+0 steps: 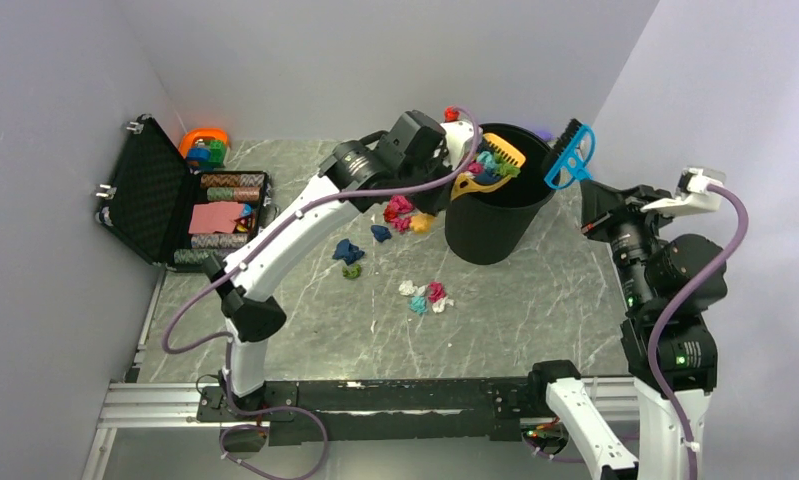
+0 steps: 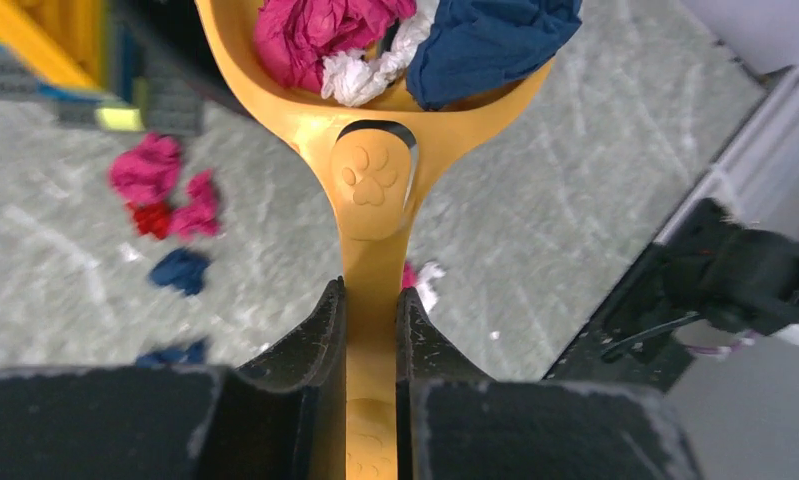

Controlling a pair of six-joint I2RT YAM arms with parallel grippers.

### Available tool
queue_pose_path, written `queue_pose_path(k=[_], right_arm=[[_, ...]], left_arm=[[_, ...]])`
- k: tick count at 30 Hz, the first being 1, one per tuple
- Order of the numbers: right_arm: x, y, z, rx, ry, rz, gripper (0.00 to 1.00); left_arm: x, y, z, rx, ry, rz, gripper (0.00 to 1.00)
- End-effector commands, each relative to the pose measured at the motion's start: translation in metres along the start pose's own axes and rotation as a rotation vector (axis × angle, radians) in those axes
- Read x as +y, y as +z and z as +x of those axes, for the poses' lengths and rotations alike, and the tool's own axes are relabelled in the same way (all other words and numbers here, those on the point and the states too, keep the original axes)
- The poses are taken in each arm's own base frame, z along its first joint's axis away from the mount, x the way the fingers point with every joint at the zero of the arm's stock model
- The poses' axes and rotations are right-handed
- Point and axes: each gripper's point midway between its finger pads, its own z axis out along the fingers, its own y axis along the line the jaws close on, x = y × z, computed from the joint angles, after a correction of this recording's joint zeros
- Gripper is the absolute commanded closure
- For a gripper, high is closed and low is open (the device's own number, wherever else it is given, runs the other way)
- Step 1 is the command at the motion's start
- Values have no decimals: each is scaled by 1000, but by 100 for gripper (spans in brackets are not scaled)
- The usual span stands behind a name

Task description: Sweep away the paper scraps from the table

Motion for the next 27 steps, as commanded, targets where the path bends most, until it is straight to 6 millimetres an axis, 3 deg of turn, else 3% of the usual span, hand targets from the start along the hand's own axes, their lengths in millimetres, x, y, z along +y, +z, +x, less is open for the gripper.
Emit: queue_pose_path(k=[1, 4, 8, 12, 20, 27], right_arm=[[-7, -10, -26, -132, 33, 46, 100], [-8, -11, -29, -140, 30, 59, 100], [-9, -11, -29, -133, 32, 66, 100], [-9, -12, -30, -142, 42, 65, 100], [-9, -11, -24, -132, 67, 64, 100], [-11, -11, -21, -122, 63, 67, 100]], left_arm=[[-25, 20, -41, -131, -109, 258, 100], [-42, 22, -65, -183, -213, 430, 100], [-41, 18, -83, -201, -379, 597, 100], [-36, 26, -75, -145, -553, 713, 100], [-53, 19, -70, -86, -789, 915, 100], [-58, 3, -77, -90, -847, 986, 100]])
